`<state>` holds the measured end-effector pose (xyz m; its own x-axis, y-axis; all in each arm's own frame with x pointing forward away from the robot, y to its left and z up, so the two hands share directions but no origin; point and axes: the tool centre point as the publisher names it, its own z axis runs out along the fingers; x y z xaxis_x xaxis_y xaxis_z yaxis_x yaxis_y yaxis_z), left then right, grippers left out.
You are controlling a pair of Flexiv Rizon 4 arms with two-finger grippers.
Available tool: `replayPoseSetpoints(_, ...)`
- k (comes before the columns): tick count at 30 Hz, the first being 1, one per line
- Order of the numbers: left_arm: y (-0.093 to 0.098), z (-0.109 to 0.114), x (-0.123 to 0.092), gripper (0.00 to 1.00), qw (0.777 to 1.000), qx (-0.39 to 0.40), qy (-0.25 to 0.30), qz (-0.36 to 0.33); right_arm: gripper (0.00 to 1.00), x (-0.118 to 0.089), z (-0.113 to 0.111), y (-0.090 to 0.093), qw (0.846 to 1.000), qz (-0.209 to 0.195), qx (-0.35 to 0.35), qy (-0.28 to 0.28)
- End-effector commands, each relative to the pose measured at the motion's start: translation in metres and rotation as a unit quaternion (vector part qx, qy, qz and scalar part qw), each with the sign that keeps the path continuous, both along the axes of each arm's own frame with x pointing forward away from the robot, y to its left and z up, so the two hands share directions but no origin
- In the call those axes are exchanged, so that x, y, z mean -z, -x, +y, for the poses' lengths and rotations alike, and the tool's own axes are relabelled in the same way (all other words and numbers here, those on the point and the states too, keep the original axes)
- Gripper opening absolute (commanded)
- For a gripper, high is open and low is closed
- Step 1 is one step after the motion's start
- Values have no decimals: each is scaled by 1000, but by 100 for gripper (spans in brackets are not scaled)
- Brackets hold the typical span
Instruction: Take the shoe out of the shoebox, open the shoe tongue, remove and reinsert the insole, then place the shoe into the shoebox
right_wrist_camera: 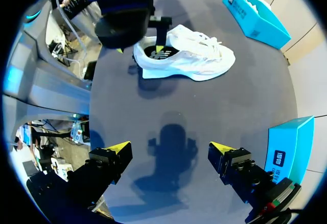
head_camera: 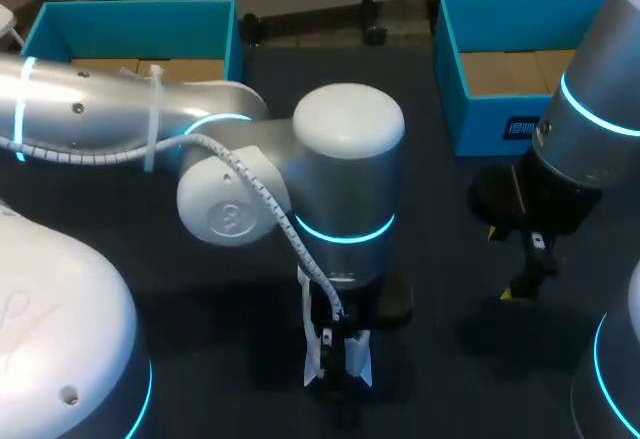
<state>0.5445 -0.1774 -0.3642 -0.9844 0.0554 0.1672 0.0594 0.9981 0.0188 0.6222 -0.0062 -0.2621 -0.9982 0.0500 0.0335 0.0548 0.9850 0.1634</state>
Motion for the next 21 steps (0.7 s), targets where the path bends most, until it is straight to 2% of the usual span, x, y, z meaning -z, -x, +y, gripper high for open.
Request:
replayPoseSetpoints(1, 7, -9, 22, 100, 1000, -2, -7, -1, 100, 2, 0, 0, 1000, 0, 0, 0)
replayPoseSetpoints(9, 15, -9, 29, 100, 1000, -16, -18, -17, 100, 2, 0, 0, 1000, 0, 0, 0)
replayPoseSetpoints(10, 15, -9, 30, 96, 1000, -17, -19, -18, 100, 2, 0, 0, 1000, 0, 0, 0)
replayPoseSetpoints(11, 13, -10, 31, 82, 999, -18, -20, -19, 100, 2, 0, 0, 1000, 0, 0, 0)
replayPoseSetpoints(13, 14, -10, 32, 72, 999, -22, -23, -22, 100, 2, 0, 0, 1000, 0, 0, 0)
replayPoseSetpoints(15, 14, -10, 33, 49, 999, -26, -25, -25, 100, 2, 0, 0, 1000, 0, 0, 0)
replayPoseSetpoints(16, 13, -10, 33, 41, 999, -28, -26, -27, 100, 2, 0, 0, 1000, 0, 0, 0)
replayPoseSetpoints(17, 13, -10, 33, 12, 999, -31, -26, -29, 100, 2, 0, 0, 1000, 0, 0, 0)
replayPoseSetpoints(18, 12, -9, 32, 0, 999, -32, -26, -29, 100, 2, 0, 0, 1000, 0, 0, 0)
replayPoseSetpoints(21, 11, -8, 31, 0, 999, -34, -25, -30, 100, 2, 0, 0, 1000, 0, 0, 0)
